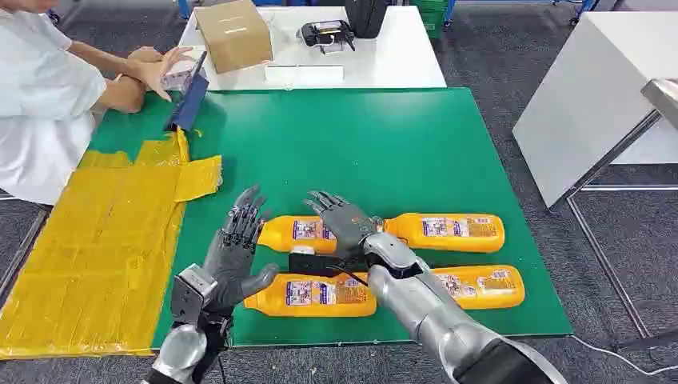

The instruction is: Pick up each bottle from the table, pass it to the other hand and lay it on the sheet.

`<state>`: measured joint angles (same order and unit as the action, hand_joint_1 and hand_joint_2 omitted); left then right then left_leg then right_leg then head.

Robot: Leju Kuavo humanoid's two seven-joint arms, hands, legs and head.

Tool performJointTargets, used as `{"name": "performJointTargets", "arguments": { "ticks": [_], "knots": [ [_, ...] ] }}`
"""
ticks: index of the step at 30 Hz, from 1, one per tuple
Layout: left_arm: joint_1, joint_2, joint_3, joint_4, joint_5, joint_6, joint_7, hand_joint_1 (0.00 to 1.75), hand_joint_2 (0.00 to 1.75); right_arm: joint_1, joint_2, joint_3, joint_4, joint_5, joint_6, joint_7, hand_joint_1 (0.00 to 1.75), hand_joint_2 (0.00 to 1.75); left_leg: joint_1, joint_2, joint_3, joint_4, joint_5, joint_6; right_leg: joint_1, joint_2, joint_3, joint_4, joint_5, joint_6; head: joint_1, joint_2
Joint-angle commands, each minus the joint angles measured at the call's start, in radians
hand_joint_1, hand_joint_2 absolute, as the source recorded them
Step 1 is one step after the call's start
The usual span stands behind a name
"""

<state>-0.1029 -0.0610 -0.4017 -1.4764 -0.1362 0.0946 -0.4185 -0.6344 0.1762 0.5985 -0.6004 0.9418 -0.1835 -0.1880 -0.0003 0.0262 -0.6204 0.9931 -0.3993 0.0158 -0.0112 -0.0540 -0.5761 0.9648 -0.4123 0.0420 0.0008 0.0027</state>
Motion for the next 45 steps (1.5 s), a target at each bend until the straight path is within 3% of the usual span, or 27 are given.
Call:
{"name": "performJointTargets", "arguments": {
  "ticks": [1,3,8,9,10,12,15,23,26,28,32,36,40,45],
  "knots": [
    [-0.054,-0.005,-0.026,0.085,0.008,0.006,0.006,0.0,1.75,-0.15,-0.008,0.158,0.265,0.185,0.03,0.34,0.0,1.75,0.0,-0.003,0.003,0.0,-0.001,-0.001,-0.001,0.003,0.003,0.0,-0.002,-0.001,0.0,0.0],
    [-0.064,-0.011,-0.028,0.098,0.006,0.005,0.008,0.0,1.75,-0.163,-0.006,0.167,0.3,0.215,0.087,0.396,0.0,1.75,0.0,-0.001,0.002,0.0,-0.001,-0.001,-0.001,0.003,0.002,0.0,-0.001,-0.001,0.0,0.0],
    [-0.091,-0.018,-0.047,0.129,0.007,0.001,0.008,0.0,1.75,-0.154,-0.015,0.154,0.328,0.221,0.137,0.392,0.05,1.75,0.0,-0.004,0.002,0.0,0.0,0.0,-0.001,0.0,0.003,0.0,-0.001,-0.001,0.0,0.0],
    [-0.094,-0.017,-0.05,0.132,0.009,-0.002,0.007,0.0,1.75,-0.15,-0.015,0.146,0.328,0.216,0.142,0.385,0.26,1.75,0.0,-0.004,0.003,0.001,-0.001,-0.001,-0.001,0.003,0.004,0.0,-0.002,-0.001,0.001,0.0],
    [-0.095,-0.017,-0.05,0.133,0.011,-0.003,0.005,0.0,1.75,-0.148,-0.015,0.146,0.329,0.216,0.146,0.383,1.33,1.75,0.0,-0.002,0.003,0.0,-0.001,-0.001,0.0,0.002,0.003,-0.001,0.0,0.0,0.0,0.0],
    [-0.096,-0.016,-0.052,0.135,0.015,-0.005,0.002,0.0,1.75,-0.143,-0.013,0.138,0.331,0.212,0.154,0.377,1.55,1.75,0.0,-0.004,0.004,-0.001,0.0,-0.001,0.0,0.001,0.005,-0.001,-0.001,-0.001,0.0,0.0],
    [-0.098,-0.018,-0.054,0.137,0.021,-0.006,-0.002,0.0,1.75,-0.139,-0.013,0.133,0.332,0.214,0.167,0.363,1.75,1.75,0.0,-0.003,0.003,0.0,0.0,-0.001,0.0,0.001,0.004,-0.001,0.0,0.0,0.0,0.0],
    [-0.095,-0.016,-0.055,0.136,0.025,-0.005,-0.004,0.0,1.75,-0.136,-0.012,0.123,0.327,0.215,0.152,0.341,1.75,1.75,0.0,-0.004,0.004,-0.001,0.0,-0.001,0.0,0.0,0.005,-0.001,0.0,0.0,0.0,0.0],
    [-0.086,-0.014,-0.052,0.125,0.027,-0.003,-0.005,0.0,1.75,-0.131,-0.012,0.138,0.315,0.235,0.094,0.318,1.75,1.75,0.0,-0.004,0.005,-0.001,0.0,-0.001,0.0,0.002,0.006,-0.001,-0.001,-0.001,0.0,0.0],
    [-0.075,-0.01,-0.048,0.112,0.028,-0.001,-0.006,0.0,1.75,-0.125,-0.013,0.162,0.305,0.261,0.022,0.317,1.75,1.75,0.001,-0.004,0.006,-0.001,-0.001,-0.001,0.0,0.002,0.007,-0.001,-0.001,-0.001,0.0,0.0],
    [-0.028,-0.004,-0.027,0.064,0.016,0.014,0.001,0.0,1.75,-0.099,-0.025,0.141,0.242,0.306,-0.245,0.339,1.75,1.75,0.001,-0.002,0.007,-0.001,-0.002,-0.001,0.0,0.004,0.007,-0.001,-0.001,-0.001,0.0,0.0],
    [0.033,-0.008,0.007,0.008,-0.019,0.035,0.011,0.0,1.75,-0.029,-0.066,-0.051,0.037,0.233,-0.487,0.298,1.75,1.75,0.001,-0.002,0.005,0.001,-0.002,-0.001,0.0,0.004,0.005,0.0,-0.002,-0.001,0.0,0.0],
    [0.066,-0.019,0.034,-0.009,-0.043,0.046,0.013,0.0,1.75,0.099,-0.096,-0.254,-0.276,0.115,-0.481,0.217,1.75,1.75,0.001,-0.002,0.003,0.0,-0.002,0.0,0.0,0.003,0.004,-0.001,-0.001,0.0,0.0,0.0],
    [0.08,-0.015,0.042,-0.012,-0.049,0.052,0.012,0.0,1.75,0.161,-0.108,-0.354,-0.395,-0.088,-0.376,0.133,1.75,1.75,0.0,-0.006,0.001,0.001,-0.002,-0.001,0.0,0.001,0.003,0.0,-0.002,0.0,0.0,0.0]
  ]
}}
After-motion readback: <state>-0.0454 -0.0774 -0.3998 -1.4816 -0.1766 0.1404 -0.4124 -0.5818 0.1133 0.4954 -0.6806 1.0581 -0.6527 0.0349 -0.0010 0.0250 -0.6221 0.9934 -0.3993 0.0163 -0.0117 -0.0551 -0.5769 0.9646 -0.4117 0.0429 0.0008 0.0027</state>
